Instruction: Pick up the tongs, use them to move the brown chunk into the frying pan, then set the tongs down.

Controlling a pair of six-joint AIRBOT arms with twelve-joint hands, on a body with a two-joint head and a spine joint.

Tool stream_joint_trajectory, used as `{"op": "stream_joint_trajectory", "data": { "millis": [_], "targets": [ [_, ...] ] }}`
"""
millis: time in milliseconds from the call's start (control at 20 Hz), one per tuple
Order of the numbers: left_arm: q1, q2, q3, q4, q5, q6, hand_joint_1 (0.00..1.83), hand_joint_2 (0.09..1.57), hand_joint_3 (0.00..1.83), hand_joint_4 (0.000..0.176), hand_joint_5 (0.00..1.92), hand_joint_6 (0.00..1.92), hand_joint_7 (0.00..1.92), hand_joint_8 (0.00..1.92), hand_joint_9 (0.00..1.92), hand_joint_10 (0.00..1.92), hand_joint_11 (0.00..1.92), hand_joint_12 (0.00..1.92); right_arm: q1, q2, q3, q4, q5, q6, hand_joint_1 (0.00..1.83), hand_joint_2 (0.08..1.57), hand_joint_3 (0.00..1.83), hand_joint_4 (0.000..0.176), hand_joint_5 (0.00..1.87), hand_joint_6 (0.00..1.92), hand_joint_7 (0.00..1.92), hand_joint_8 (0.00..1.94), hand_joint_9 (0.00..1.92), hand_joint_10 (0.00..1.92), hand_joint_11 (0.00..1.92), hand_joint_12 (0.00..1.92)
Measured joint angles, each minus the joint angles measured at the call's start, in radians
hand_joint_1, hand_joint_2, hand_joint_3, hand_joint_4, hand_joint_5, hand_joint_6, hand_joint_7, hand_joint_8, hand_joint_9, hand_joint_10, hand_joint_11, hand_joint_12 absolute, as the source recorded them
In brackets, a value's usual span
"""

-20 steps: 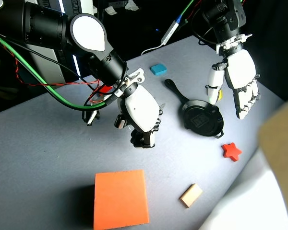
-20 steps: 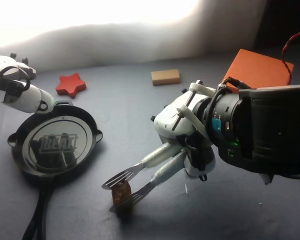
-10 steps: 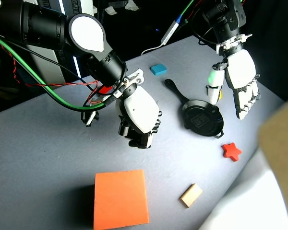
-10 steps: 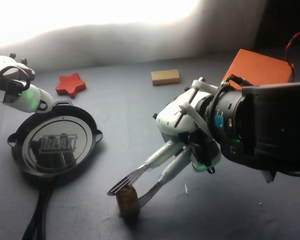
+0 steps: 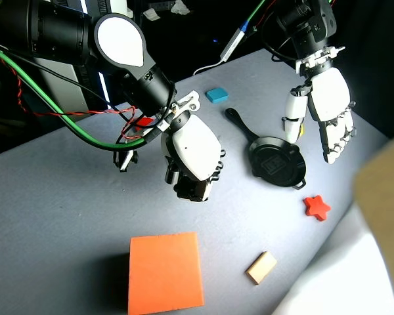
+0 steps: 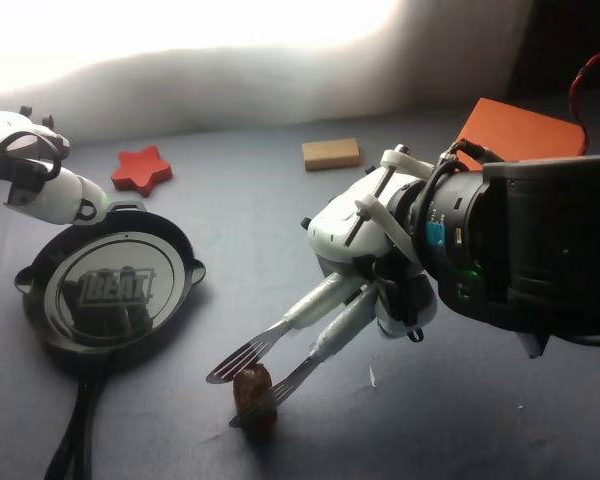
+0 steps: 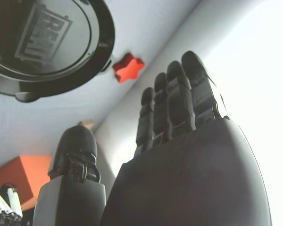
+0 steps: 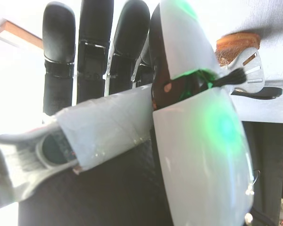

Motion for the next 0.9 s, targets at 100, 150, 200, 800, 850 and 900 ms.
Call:
{"op": "stream_joint_trajectory", "data": {
  "millis": [100, 150, 200, 800, 850, 900],
  "targets": [
    [0.0, 0.0, 0.0, 0.0, 0.0, 0.0, 0.17, 1.36, 0.0, 0.023, 0.11, 0.0, 0.16, 0.0, 0.16, 0.0, 0.0, 0.43, -0.006, 0.0, 0.001, -0.004, 0.001, 0.0, 1.38, 1.09, 0.0, 0.0, 0.91, 1.0, 1.11, 0.68, 1.01, 1.16, 0.75, 1.37],
    [0.0, 0.0, 0.0, 0.0, 0.0, 0.0, 0.18, 1.36, 0.0, 0.026, 0.11, 0.0, 0.16, 0.0, 0.16, 0.0, 0.0, 0.45, -0.008, 0.0, 0.003, -0.003, 0.004, 0.0, 1.38, 1.09, 0.0, 0.0, 0.92, 0.99, 1.12, 0.67, 1.01, 1.16, 0.75, 1.36],
    [0.0, 0.0, 0.0, 0.0, 0.0, 0.0, 0.18, 1.36, 0.0, 0.026, 0.11, 0.0, 0.16, 0.0, 0.16, 0.0, 0.0, 0.45, -0.011, 0.0, 0.003, -0.002, 0.002, 0.0, 1.38, 1.09, 0.0, 0.0, 0.92, 0.99, 1.12, 0.67, 1.01, 1.16, 0.75, 1.36],
    [0.0, 0.0, 0.0, 0.0, 0.0, 0.0, 0.27, 1.35, 0.0, 0.016, 0.11, 0.01, 0.17, 0.0, 0.18, 0.01, 0.0, 0.48, -0.023, 0.013, 0.004, -0.006, 0.001, -0.001, 1.25, 1.08, 0.0, 0.0, 0.96, 1.0, 1.16, 0.73, 1.16, 0.66, 0.76, 1.32],
    [0.0, 0.0, 0.0, 0.0, 0.0, 0.0, 0.29, 1.35, 0.0, 0.016, 0.11, 0.01, 0.17, 0.0, 0.18, 0.0, 0.0, 0.48, -0.026, 0.012, 0.004, -0.005, 0.001, -0.003, 1.24, 1.09, 0.0, 0.0, 0.94, 1.03, 1.15, 0.76, 1.18, 0.6, 0.75, 1.33],
    [0.0, 0.0, 0.0, 0.0, 0.0, 0.0, 0.28, 1.35, 0.0, 0.017, 0.11, 0.0, 0.17, 0.0, 0.18, 0.0, 0.0, 0.49, -0.029, 0.013, 0.004, -0.003, 0.001, -0.003, 1.24, 1.09, 0.0, 0.0, 0.94, 1.04, 1.15, 0.76, 1.2, 0.56, 0.76, 1.32]
  ]
}}
